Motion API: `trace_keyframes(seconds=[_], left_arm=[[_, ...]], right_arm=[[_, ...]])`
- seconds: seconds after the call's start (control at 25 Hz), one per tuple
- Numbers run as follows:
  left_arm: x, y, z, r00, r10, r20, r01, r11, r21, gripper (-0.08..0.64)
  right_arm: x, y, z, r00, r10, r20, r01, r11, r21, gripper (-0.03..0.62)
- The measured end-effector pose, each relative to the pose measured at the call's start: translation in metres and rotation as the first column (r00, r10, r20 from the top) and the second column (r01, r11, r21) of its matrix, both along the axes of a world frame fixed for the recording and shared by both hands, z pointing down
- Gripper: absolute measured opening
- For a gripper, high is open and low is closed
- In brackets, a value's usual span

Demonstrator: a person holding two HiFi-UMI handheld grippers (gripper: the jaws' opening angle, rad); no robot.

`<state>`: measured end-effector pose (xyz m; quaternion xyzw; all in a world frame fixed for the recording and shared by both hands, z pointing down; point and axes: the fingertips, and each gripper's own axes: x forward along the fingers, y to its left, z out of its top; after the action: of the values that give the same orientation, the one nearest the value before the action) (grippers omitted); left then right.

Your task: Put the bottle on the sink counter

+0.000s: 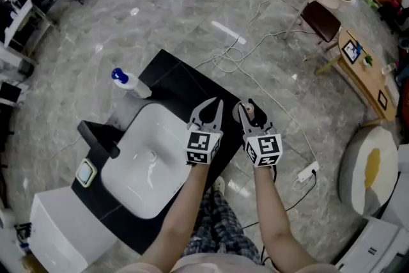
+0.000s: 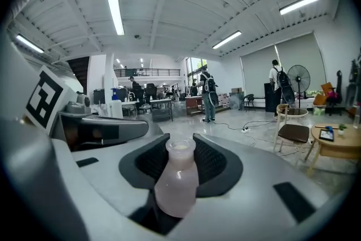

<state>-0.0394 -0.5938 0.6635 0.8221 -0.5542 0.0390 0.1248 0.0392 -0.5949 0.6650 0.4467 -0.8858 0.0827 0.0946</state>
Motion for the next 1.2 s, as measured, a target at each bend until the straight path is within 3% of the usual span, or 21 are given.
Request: trace_keyframes(seconds=[0.16,0.64,0.72,0.8,0.92,1.2], left_arm=[[0.000,-0.005,0.003,1.000,-0.008,-0.017,0.008,1.000,-0.006,0.032],[0.005,-0.001,0.010,1.000,0.002,-0.009,-0.002,1.000,-0.012,0.032],[0.004,0.000,0.010,1.000,0.006,-0.006,-0.006,1.000,-0.012,0.032],[0.003,0.001,0.010,1.000,0.002,-0.004,-0.002,1.000,-0.012,0.032],[0.001,0.003,0.007,1.000,-0.005,-0.004,0.005,1.000,-0.008,0.032],[-0.005,0.009,-0.003,1.000,-0.018,-0.006,0.018,1.000,0.003,0.032]], right_arm=[[-0.004,0.000,0.004,0.998,-0.026,-0.053,0.028,0.999,0.033,0.146],[-0.003,0.003,0.007,0.998,-0.029,-0.054,0.031,0.998,0.053,0.151],[-0.007,0.005,0.009,0.997,-0.040,-0.060,0.043,0.998,0.048,0.195],[-0.009,0.005,0.010,0.998,-0.047,-0.048,0.049,0.998,0.033,0.289],[-0.004,0.007,0.004,1.000,-0.029,-0.004,0.029,0.999,0.031,0.377],[-0.002,0.013,-0.012,1.000,-0.019,0.017,0.018,0.998,0.052,0.416]])
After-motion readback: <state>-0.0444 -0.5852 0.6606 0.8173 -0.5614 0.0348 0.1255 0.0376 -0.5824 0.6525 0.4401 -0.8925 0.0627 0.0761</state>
